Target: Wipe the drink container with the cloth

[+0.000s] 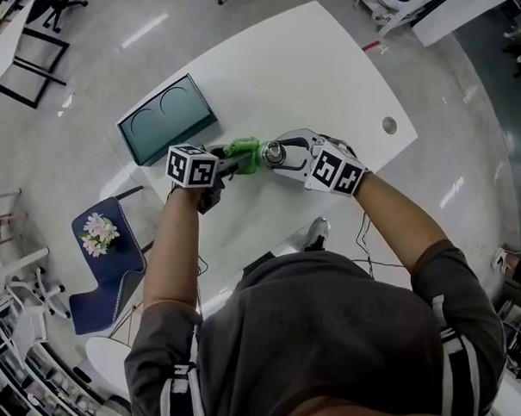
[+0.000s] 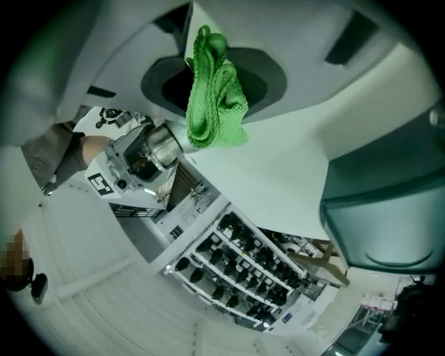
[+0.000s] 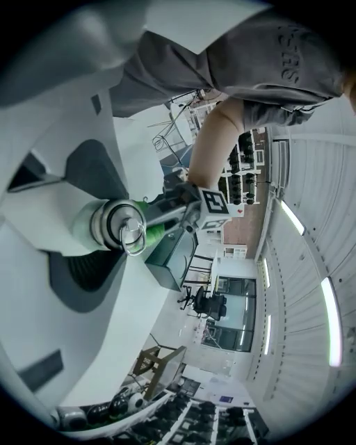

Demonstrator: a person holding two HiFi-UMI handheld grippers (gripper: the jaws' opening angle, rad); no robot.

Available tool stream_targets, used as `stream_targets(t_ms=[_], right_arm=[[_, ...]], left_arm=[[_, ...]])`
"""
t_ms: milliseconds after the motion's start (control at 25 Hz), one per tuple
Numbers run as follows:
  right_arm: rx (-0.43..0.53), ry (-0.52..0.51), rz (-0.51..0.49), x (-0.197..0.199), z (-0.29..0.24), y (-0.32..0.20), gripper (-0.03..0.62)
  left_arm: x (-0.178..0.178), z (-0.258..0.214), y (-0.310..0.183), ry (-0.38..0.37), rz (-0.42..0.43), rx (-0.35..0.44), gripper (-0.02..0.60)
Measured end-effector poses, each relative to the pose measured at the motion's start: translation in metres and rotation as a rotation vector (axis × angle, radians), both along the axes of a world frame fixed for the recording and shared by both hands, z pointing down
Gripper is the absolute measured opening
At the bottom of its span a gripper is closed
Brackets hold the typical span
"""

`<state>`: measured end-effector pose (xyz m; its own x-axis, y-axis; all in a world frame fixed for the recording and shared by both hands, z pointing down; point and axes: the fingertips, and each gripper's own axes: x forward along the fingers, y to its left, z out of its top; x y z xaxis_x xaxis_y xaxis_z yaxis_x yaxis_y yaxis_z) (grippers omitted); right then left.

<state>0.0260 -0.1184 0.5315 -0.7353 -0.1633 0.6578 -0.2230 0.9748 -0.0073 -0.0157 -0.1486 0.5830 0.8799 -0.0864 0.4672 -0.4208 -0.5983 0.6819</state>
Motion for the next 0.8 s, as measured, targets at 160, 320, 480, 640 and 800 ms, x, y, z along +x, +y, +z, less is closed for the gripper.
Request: stream_targets(t_ms=[160, 320, 480, 640, 800], right_arm=[[-0.018, 0.000, 0.026, -0.009, 0.000, -0.004, 0.221], [-0.020, -0.026, 0.033, -0.018, -0.003, -0.007, 0.226], [-0.011, -0.129, 0.049, -0.022, -0.001, -0.006, 0.350], [-0.028, -0.201, 0.111, -0.005, 0.025, -0.007, 0.427], [0.000, -0.140, 0.113, -0.010, 0.065, -0.004, 0.433]], left_arm=[[-0.011, 0.032, 0.021, -0.128, -0.058, 0.003, 0.080], [-0.022, 0.012, 0.022, -0.117, -0.115, 0.050, 0.080], [-0.034, -0.031, 0.012, -0.057, -0.163, 0.123, 0.081], [-0.036, -0.088, 0.000, -0.001, -0.179, 0.222, 0.081], [-0.009, -0.127, 0.005, 0.011, -0.110, 0.330, 0.081]])
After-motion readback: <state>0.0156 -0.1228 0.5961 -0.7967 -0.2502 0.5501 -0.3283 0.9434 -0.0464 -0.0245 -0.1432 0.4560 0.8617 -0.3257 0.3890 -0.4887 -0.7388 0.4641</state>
